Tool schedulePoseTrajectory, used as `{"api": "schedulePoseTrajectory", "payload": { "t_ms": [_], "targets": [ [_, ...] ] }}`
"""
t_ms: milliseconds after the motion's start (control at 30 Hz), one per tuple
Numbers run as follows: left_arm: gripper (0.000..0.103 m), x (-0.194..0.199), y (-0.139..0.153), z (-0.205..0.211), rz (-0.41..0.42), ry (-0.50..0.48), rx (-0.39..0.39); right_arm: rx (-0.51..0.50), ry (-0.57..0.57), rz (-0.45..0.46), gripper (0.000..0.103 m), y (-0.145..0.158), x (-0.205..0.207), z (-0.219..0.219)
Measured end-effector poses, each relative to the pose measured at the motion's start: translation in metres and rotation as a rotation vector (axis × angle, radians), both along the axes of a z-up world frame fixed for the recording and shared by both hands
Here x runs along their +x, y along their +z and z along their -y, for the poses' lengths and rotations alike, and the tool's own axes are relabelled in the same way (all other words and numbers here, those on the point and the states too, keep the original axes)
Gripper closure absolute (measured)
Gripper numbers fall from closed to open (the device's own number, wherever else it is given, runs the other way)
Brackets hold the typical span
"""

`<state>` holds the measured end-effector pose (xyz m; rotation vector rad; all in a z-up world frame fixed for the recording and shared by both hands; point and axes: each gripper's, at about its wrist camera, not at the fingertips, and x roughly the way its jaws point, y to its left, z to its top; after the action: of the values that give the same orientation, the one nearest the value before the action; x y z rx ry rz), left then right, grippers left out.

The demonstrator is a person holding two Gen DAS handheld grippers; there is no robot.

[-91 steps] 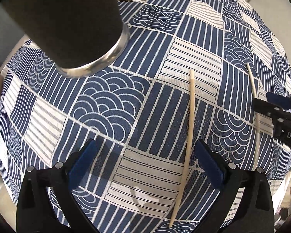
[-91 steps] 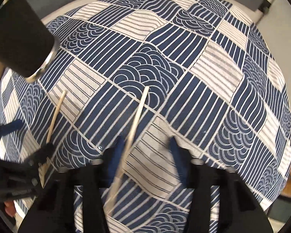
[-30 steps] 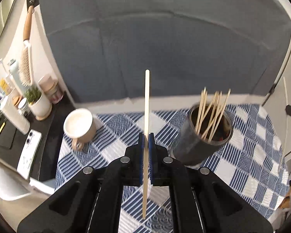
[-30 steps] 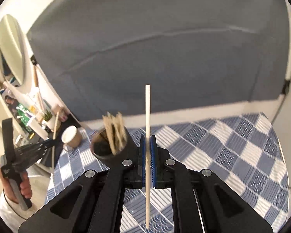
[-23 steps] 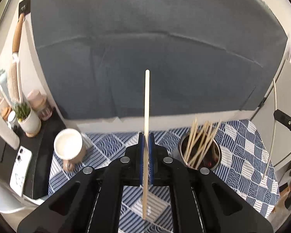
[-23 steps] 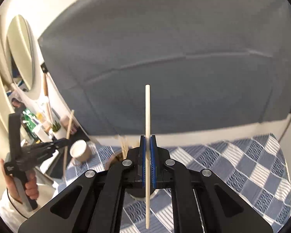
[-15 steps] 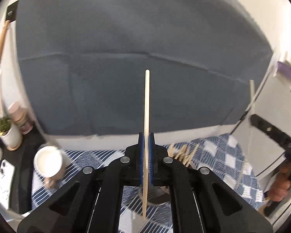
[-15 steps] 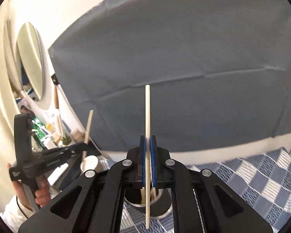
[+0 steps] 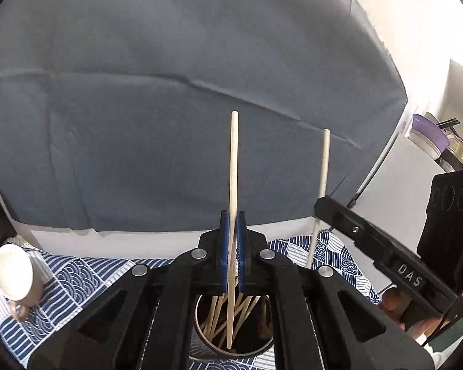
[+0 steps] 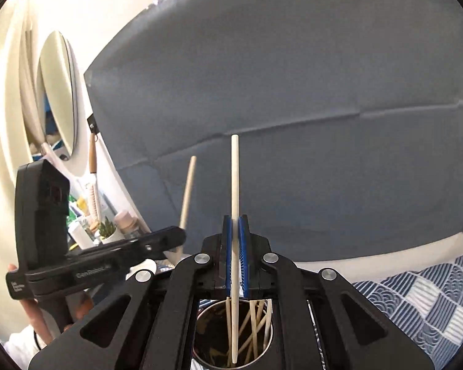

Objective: Organize utensils
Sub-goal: 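Lift the left tool's stick over the black cup while the right tool carries its stick there, then lower the left tool's stick into the cup and open it while the right tool releases its stick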

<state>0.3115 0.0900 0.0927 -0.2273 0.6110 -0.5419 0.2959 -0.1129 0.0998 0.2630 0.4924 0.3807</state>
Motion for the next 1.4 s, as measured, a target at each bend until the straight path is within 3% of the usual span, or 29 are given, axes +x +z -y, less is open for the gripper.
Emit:
{"api": "schedulePoseTrajectory", "payload": {
  "t_ms": [167,567,900,1200,1300,1333,1400],
  "targets": [
    [0.098,0.004,-0.022,0.009,0.001,-0.017,-0.009,0.041,0.006,-0.02,0.098,-0.024,0.008,0.003],
    [0.098,-0.01,-0.059,0.023,-0.018,-0.043,0.014,0.006,0.047,-0.089,0.098,-0.07,0.0,-0.004],
    [0.098,-0.025,-0.067,0.024,-0.031,-0.022,0.074,-0.034,0.063,-0.137,0.098,-0.079,-0.011,-0.007],
    [0.097,-0.039,-0.066,0.012,-0.038,-0.004,0.082,-0.096,0.068,-0.168,0.094,-0.083,-0.024,-0.017],
    [0.083,-0.045,-0.062,0.007,-0.037,0.009,0.095,-0.114,0.057,-0.181,0.094,-0.079,-0.026,-0.018],
    [0.075,-0.049,-0.059,0.005,-0.033,0.012,0.095,-0.126,0.048,-0.181,0.089,-0.076,-0.028,-0.018],
    [0.063,-0.057,-0.054,-0.001,-0.03,0.022,0.086,-0.134,0.038,-0.179,0.064,-0.07,-0.033,-0.016]
  ]
}}
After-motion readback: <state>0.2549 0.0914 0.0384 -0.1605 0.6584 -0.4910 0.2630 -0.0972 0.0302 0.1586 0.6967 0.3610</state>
